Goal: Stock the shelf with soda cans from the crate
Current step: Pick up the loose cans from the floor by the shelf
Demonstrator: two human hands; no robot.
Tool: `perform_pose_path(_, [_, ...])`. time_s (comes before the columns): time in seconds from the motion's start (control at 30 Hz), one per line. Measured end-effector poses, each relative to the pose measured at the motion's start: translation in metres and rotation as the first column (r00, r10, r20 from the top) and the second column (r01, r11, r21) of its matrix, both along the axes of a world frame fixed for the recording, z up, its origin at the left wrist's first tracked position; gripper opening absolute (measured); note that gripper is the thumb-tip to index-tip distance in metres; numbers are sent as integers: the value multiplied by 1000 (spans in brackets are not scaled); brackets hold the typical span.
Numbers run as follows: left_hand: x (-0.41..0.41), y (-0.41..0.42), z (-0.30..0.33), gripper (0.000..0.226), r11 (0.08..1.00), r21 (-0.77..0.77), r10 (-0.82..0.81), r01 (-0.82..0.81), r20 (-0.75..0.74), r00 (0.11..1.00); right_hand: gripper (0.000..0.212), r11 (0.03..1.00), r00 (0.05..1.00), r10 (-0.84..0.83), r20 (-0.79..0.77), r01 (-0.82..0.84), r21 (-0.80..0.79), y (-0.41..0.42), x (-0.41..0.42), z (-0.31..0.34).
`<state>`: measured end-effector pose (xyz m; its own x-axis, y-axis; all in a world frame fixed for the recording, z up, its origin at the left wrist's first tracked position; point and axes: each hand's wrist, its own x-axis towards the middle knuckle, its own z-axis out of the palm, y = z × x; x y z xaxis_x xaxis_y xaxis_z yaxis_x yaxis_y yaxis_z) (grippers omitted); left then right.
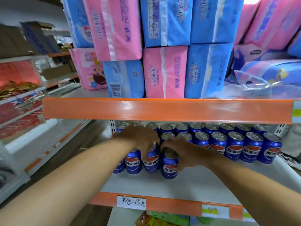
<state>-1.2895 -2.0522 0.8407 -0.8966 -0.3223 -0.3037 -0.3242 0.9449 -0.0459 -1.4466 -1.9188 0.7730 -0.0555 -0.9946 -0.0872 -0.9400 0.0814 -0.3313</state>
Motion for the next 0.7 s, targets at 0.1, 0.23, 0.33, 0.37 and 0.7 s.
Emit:
perform_pose_path(0.1, [0, 4, 2, 54, 1000, 30, 8, -8, 10, 1000, 86, 998, 997, 30, -76, -34, -48, 0, 1, -3])
perform_pose_path(0.23, [-2, 0, 0, 53, 999, 31, 25, -25, -17, 1000, 79, 991, 991, 26, -128, -42, -124, 1, 4, -6])
perform_pose_path(0.33, [-5, 1, -2, 51, 1000, 22, 21, -20, -22, 1000, 79, 989, 988, 25, -156, -48, -143, 2, 4, -6])
perform_pose_path(0.37, [-5, 1, -3, 50, 1000, 24, 18, -18, -26, 999, 79, 987, 986, 23, -166, -49, -150, 2, 4, -7])
perform_pose_path(0.7, [-2, -3, -19, 60, 994, 104, 48, -38, -101, 994, 86, 960, 994, -79, -82, 54, -273, 9, 18, -20])
